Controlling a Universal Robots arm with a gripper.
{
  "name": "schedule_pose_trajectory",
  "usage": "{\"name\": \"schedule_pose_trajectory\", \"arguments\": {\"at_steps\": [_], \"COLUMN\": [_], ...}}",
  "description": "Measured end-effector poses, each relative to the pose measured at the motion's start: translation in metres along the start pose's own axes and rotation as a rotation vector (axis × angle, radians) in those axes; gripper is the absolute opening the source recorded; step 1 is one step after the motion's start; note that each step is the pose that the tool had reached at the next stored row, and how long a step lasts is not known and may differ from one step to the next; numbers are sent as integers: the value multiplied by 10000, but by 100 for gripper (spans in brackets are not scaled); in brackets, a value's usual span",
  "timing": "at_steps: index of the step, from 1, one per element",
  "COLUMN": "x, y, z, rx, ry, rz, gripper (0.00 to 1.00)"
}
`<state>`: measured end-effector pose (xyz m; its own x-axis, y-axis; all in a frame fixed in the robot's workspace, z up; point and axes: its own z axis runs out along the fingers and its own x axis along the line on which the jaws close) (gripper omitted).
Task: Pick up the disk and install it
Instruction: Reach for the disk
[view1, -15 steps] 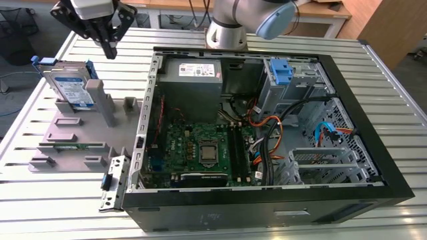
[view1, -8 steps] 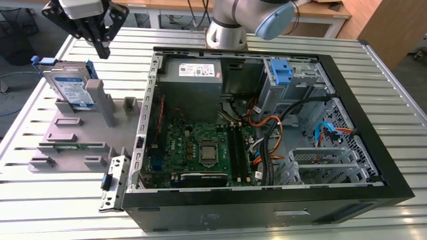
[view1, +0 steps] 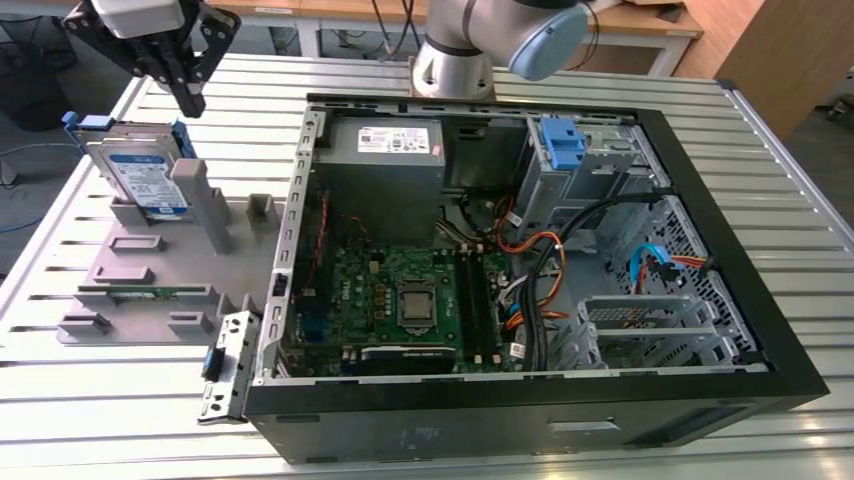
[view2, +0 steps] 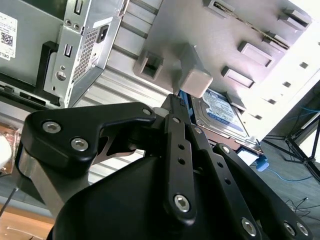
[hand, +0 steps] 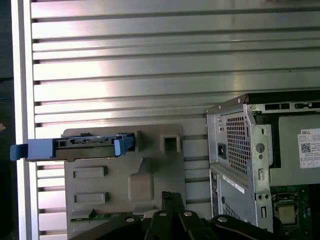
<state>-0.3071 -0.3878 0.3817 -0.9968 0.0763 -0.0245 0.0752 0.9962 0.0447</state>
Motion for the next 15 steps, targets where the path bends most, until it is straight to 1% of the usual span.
{"name": "schedule_pose_trajectory", "arguments": {"at_steps": [10,15], "x": [164,227], "y": [-7,-11], "z": [7,8], "rx": [0,1], "ry": [0,1], "rz": [1,0], "gripper": [11,11]}}
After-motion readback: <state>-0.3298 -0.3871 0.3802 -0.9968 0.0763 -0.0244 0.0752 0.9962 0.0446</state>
